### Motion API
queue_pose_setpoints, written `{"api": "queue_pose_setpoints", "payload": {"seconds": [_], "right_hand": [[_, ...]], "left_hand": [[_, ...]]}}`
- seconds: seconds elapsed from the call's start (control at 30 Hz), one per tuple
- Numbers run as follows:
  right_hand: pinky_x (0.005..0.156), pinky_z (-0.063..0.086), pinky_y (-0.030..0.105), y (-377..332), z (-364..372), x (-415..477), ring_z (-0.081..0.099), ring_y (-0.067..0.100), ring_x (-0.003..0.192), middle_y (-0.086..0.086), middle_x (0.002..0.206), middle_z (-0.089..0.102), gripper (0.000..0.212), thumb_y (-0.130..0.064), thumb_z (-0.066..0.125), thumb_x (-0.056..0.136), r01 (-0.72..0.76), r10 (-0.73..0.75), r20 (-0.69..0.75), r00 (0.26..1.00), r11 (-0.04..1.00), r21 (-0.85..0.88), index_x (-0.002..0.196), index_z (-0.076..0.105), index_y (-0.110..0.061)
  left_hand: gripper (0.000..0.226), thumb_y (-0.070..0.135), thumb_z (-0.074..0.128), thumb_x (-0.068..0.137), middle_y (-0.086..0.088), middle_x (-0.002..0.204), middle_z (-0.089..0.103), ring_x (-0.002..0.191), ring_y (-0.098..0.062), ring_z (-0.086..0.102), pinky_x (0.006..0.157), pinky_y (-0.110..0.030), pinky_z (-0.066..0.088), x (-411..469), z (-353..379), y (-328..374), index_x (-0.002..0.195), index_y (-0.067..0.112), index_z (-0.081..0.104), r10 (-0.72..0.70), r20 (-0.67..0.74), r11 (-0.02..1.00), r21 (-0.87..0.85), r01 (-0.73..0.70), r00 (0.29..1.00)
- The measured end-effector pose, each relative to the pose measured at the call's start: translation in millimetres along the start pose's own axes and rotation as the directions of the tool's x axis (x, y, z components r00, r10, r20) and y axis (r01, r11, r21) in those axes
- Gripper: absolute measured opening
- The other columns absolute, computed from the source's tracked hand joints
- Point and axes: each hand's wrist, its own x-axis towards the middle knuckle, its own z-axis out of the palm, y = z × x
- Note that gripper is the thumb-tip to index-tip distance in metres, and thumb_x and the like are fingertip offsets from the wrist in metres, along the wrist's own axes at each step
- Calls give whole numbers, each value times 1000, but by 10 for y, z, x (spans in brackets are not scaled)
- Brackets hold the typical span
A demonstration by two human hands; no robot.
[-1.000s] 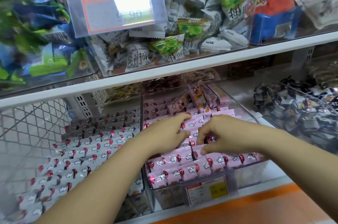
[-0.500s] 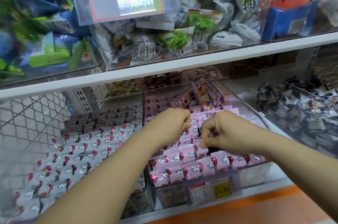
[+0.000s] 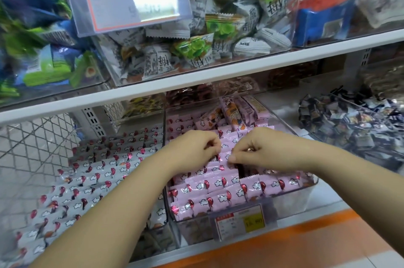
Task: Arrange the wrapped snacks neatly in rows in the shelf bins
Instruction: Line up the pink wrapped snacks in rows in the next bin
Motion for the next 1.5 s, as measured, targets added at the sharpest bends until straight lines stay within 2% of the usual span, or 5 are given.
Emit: {"api": "queue_pose_setpoints", "payload": {"seconds": [0.23, 0.43, 0.67, 1.03, 1.5], "right_hand": [[89, 46, 34, 348, -225, 32, 58, 18, 101, -5, 102, 68, 20, -33, 61, 86, -169, 40, -523, 852, 965, -201, 104, 68, -32], [105, 36, 42, 566, -178, 93, 38, 30, 130, 12, 144, 38, 46, -33, 49, 92, -349, 224, -388, 894, 891, -290, 138, 42, -37], [106, 36, 39, 486, -211, 138, 37, 28, 132, 4, 152, 30, 41, -28, 44, 94, -331, 206, -335, 919, 866, -376, 133, 49, -38], [77, 47, 32, 468, -188, 114, 54, 25, 101, 4, 104, 62, 22, -19, 64, 81, -338, 85, -606, 791, 886, -317, 101, 71, -22], [68, 47, 40, 378, -221, -13, 53, 31, 91, 7, 94, 56, 5, -19, 60, 87, -288, -13, -785, 620, 927, -242, 85, 61, -14]], "left_hand": [[34, 34, 48, 95, 1, 120, 58, 100, -20, 59, 85, -36, 51, 116, -15, 60, 129, 33, 47, -72, -322, 990, 94, 108, 944], [48, 46, 39, 98, -2, 156, 18, 130, -27, 42, 102, -40, 42, 266, 74, -21, 144, 35, 34, -178, -72, 966, 179, 189, 981], [33, 29, 44, 99, -5, 131, 56, 111, -23, 57, 92, -29, 44, 199, 58, 69, 129, 26, 57, -157, -173, 980, 92, 175, 972], [19, 9, 62, 84, 14, 101, 44, 78, 1, 52, 70, -15, 37, -11, -18, 106, 78, 26, 58, 0, -597, 984, -141, -106, 802], [36, 7, 64, 84, 8, 111, 46, 85, 16, 47, 73, 2, 33, -218, 10, 211, 97, 38, 50, 0, -588, 952, -247, -180, 809]]}}
